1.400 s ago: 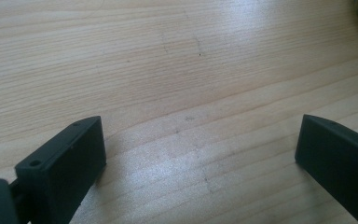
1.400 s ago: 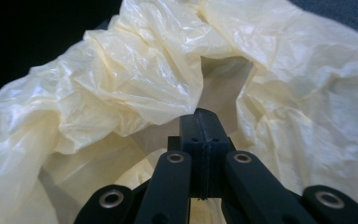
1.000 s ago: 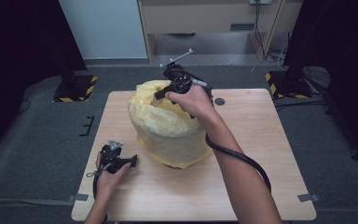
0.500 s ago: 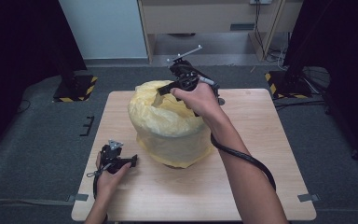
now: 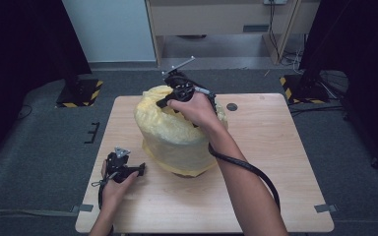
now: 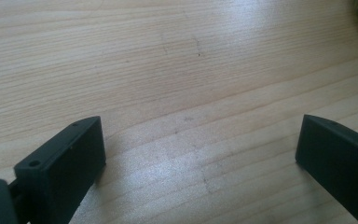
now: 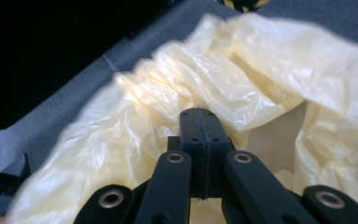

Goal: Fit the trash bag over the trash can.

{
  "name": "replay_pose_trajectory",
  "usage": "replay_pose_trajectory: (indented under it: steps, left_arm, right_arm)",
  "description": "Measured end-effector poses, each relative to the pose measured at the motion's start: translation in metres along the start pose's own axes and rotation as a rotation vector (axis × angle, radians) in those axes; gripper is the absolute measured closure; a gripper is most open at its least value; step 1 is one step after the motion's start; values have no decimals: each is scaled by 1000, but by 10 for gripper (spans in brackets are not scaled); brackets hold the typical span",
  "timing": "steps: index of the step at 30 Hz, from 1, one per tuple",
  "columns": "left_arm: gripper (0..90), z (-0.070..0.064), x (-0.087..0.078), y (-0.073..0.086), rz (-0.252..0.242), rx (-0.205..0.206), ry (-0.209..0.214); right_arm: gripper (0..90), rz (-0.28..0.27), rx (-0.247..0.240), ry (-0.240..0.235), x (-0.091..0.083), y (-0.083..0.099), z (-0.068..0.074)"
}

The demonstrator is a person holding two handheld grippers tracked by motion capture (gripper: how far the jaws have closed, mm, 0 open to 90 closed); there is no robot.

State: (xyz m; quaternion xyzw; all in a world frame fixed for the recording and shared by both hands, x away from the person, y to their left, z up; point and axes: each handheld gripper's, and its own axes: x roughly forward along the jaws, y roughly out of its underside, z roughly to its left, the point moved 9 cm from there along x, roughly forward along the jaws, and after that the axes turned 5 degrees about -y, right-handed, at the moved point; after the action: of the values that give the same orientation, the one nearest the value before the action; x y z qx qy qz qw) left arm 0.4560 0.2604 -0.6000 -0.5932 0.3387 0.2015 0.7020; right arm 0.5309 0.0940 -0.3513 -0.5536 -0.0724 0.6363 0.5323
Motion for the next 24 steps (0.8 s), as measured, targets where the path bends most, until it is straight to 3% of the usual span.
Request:
replay_pose_trajectory:
  steps: [6, 12, 18, 24]
  left_arm:
    - [6, 0, 0, 0, 0, 1, 1]
    - [6, 0, 0, 0, 0, 1, 1]
    - [6, 0, 0, 0, 0, 2, 1]
    - [5, 0, 0, 0, 0, 1, 1]
  right_arm:
    - [900, 65, 30, 31, 11, 12, -12]
    - [900, 147, 30, 69, 22, 27, -22]
    - [894, 111, 19, 65, 11, 21, -17]
    - [896, 8, 13, 65, -19, 7, -12]
